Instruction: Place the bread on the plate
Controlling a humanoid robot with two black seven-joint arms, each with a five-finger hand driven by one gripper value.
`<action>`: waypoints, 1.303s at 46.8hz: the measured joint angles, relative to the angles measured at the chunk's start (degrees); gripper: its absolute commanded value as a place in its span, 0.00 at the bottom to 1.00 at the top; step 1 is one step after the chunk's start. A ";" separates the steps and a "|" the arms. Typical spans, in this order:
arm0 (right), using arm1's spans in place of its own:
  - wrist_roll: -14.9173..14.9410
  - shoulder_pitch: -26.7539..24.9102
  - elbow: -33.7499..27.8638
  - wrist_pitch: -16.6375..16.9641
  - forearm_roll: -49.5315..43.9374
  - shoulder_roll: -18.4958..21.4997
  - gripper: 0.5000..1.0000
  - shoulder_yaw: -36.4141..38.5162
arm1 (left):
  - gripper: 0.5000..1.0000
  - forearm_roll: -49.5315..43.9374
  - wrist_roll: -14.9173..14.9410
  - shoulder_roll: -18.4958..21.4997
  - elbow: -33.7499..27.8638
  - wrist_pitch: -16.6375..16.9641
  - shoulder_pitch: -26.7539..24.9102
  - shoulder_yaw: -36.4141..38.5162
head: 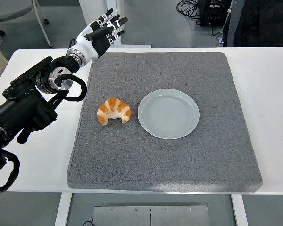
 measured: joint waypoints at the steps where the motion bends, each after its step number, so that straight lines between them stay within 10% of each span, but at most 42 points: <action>1: 0.00 -0.01 0.00 0.00 0.00 0.00 1.00 0.00 | 1.00 -0.01 0.02 0.70 -0.95 0.03 0.02 0.34; 38: 0.04 -0.01 0.00 0.00 0.00 0.00 1.00 -0.02 | 1.00 13.74 0.14 19.56 -25.68 1.19 -3.24 12.29; 61: 0.02 -0.01 0.00 0.00 0.00 0.00 1.00 -0.02 | 1.00 30.25 0.30 24.48 -32.83 1.44 -3.94 17.44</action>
